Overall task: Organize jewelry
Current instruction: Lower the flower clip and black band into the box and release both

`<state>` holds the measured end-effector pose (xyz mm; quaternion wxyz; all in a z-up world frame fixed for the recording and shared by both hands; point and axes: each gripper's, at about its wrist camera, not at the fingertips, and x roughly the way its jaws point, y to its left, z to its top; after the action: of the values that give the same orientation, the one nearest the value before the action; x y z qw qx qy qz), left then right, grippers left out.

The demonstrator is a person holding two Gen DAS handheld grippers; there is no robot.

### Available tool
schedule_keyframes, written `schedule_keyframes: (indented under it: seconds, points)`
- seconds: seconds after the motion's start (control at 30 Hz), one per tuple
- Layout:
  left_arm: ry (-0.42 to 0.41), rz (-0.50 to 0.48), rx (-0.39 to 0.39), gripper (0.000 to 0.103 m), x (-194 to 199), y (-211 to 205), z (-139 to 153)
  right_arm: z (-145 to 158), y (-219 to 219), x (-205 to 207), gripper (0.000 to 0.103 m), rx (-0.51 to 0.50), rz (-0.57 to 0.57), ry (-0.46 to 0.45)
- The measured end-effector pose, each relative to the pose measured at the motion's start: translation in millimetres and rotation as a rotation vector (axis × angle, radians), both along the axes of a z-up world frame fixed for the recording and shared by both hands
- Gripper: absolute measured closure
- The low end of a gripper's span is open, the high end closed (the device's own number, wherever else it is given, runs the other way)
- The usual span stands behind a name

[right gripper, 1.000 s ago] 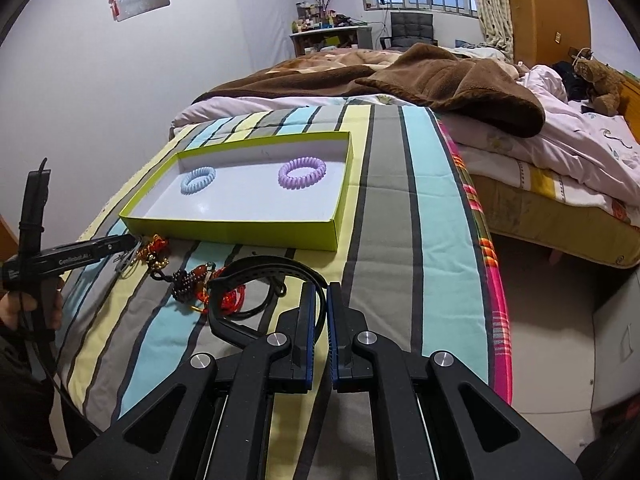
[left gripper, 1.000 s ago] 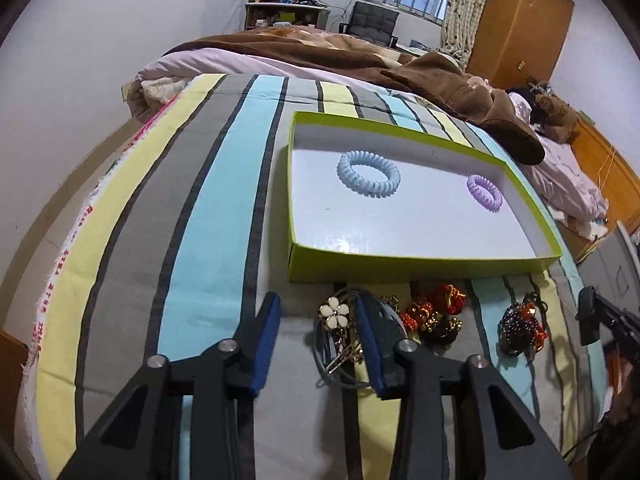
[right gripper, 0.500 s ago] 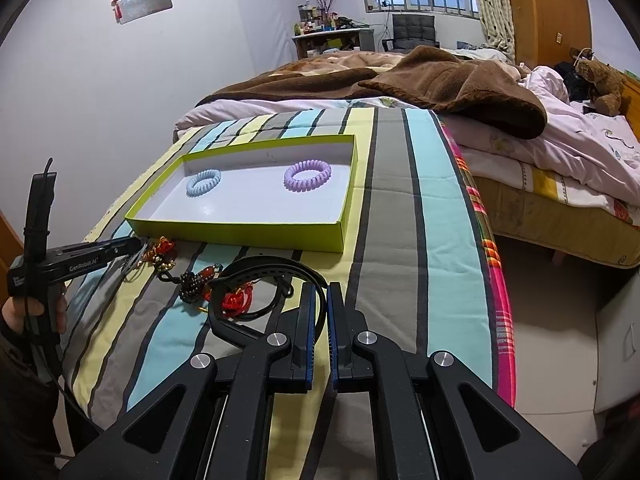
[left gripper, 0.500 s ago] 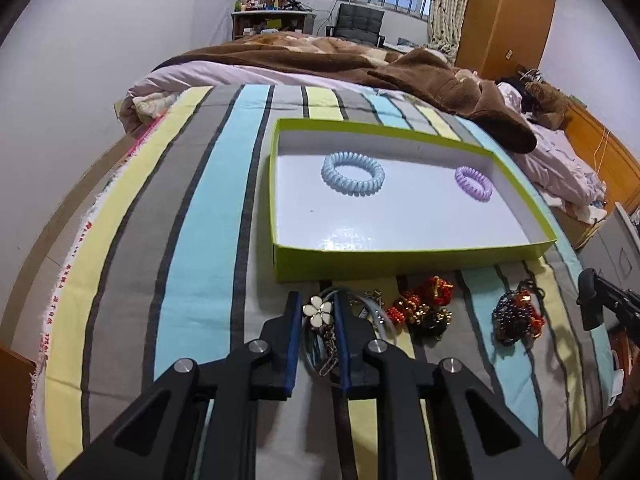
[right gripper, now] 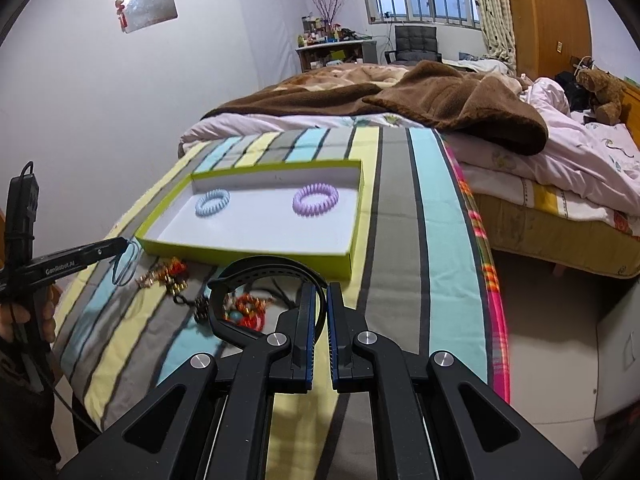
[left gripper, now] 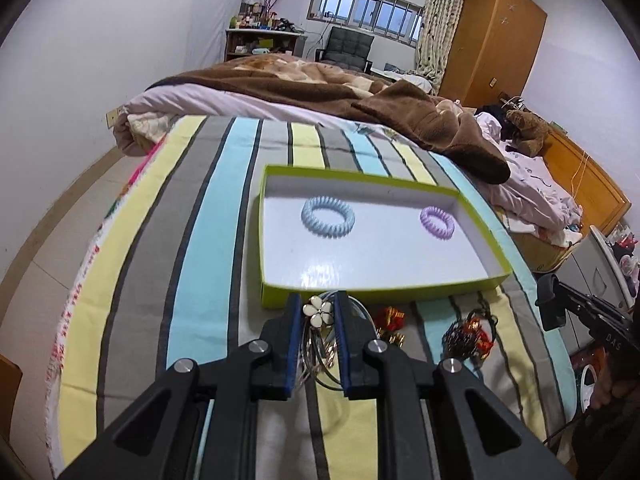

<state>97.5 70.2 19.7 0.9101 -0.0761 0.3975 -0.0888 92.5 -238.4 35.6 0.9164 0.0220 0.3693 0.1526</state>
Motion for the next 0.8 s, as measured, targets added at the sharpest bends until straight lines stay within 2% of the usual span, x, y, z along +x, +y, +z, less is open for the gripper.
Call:
schedule_keyframes:
  seconds: [0.2,0.43,0.8]
  points:
    - [-0.018,-0.02,0.02,0.086,19,-11,12,14,13,25,0.098,-0.017,0.01,-0.011]
    - [0.0,-0.039,0.031,0.086,52,-21,8,16,38,82,0.098,-0.05,0.011,0.015]
    - [0.062,-0.029,0.035,0.086,96,-26,-19,-19,74,157,0.098,-0.094,0.019,0.128]
